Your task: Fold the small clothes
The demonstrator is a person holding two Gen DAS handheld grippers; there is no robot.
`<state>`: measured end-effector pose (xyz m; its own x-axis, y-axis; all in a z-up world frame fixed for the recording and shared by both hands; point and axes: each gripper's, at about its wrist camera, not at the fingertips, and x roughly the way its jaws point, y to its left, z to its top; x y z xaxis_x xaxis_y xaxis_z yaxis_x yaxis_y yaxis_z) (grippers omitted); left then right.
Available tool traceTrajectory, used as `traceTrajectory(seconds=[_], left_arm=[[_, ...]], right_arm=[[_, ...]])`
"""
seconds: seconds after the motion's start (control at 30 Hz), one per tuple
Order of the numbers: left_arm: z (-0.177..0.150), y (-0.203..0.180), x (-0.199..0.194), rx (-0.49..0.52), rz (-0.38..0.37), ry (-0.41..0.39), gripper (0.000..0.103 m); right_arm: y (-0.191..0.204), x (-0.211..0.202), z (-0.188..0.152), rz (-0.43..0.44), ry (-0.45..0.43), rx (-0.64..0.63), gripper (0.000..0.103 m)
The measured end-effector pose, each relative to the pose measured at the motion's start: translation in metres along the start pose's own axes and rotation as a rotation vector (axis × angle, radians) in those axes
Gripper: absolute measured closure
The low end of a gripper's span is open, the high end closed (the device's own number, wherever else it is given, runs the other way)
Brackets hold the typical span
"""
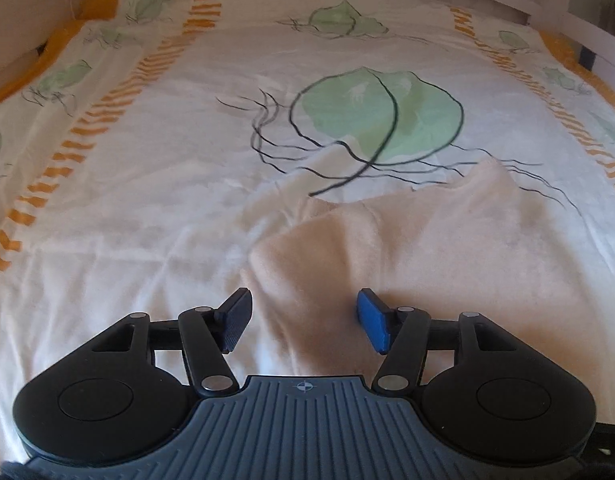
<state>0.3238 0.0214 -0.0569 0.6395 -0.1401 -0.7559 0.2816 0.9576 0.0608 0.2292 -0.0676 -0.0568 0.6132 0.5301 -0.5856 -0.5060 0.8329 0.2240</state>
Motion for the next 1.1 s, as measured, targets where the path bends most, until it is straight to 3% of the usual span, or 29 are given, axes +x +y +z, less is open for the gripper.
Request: traceTrajectory(seconds=[0.07,0.13,0.17,0.23,0.3,0.37,0.47,0.63,0.83,1.1], left_arm=[[0.000,0.016,-0.011,-0.067,-0.011,-0.037,0.044],[-0.001,0.037,-0.022,-0.172,-0.086,-0.063,0.025],[-0.003,0.046,-0.027,-0.215,-0.117,-0.074,0.011],[-0.007,0.055,-0.035,-0.283,-0.154,-0.094,0.009],[-0.012,0.053,-0.038,-0.284,-0.191,-0.082,0.006],[-0.020,0.044,-0.034,-0.266,-0.234,-0.043,0.001],[-0.032,0.029,-0.024,-0.229,-0.275,0.018,0.001],[-0.042,0.012,-0.007,-0.179,-0.251,0.087,0.001],[-0.049,0.009,0.013,-0.201,-0.287,0.122,0.000],[-0.040,0.009,0.023,-0.235,-0.319,0.112,0.000]], right_arm=[[-0.003,-0.014,0.001,0.012,-0.019,0.021,0.033],[-0.009,-0.032,0.003,0.014,-0.054,0.047,0.018],[-0.012,-0.040,0.004,0.010,-0.072,0.054,0.017],[-0.021,-0.058,0.007,-0.003,-0.102,0.068,0.011],[-0.035,-0.067,0.011,-0.011,-0.122,0.090,0.000],[-0.056,-0.068,0.016,-0.026,-0.123,0.150,0.000],[-0.093,-0.061,0.021,-0.074,-0.113,0.276,0.000],[-0.145,-0.042,0.014,-0.084,-0.041,0.433,0.000],[-0.179,-0.009,-0.003,0.069,0.009,0.579,0.000],[-0.184,0.012,0.009,0.156,0.012,0.568,0.000]])
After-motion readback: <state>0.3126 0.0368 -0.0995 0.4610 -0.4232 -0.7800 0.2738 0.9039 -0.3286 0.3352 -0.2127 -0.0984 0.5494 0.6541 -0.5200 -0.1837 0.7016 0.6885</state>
